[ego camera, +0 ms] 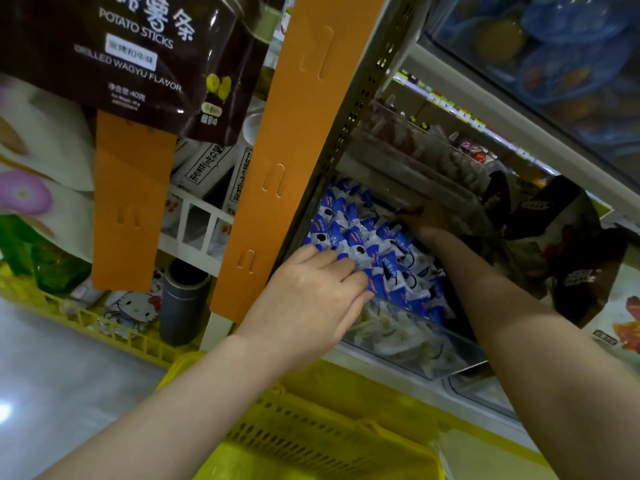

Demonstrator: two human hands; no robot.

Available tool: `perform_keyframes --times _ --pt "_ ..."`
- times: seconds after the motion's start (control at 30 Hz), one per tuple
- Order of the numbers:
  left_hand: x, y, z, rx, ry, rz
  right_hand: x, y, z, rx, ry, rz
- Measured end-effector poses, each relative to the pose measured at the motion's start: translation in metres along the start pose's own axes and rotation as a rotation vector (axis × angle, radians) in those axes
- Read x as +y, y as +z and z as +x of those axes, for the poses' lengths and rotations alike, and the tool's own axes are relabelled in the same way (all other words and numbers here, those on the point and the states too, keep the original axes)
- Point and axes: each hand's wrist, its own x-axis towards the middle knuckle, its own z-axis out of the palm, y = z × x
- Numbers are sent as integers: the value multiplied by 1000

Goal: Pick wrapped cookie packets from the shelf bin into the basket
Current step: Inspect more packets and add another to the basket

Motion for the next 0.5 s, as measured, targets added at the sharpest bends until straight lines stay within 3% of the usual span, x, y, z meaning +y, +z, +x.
perform_keyframes --times 0.2,0.3,0.4,0.5 --pt "3 -8 0 -111 -28 28 -25 -15 -23 254 -136 153" --pt "8 -13 0 -162 -43 45 -37 -31 -61 292 -321 264" --pt "12 -15 0 -196 -89 4 -43 -46 -109 351 -456 223" --pt "18 -16 -3 -187 -139 -89 -46 -62 -161 358 -526 398"
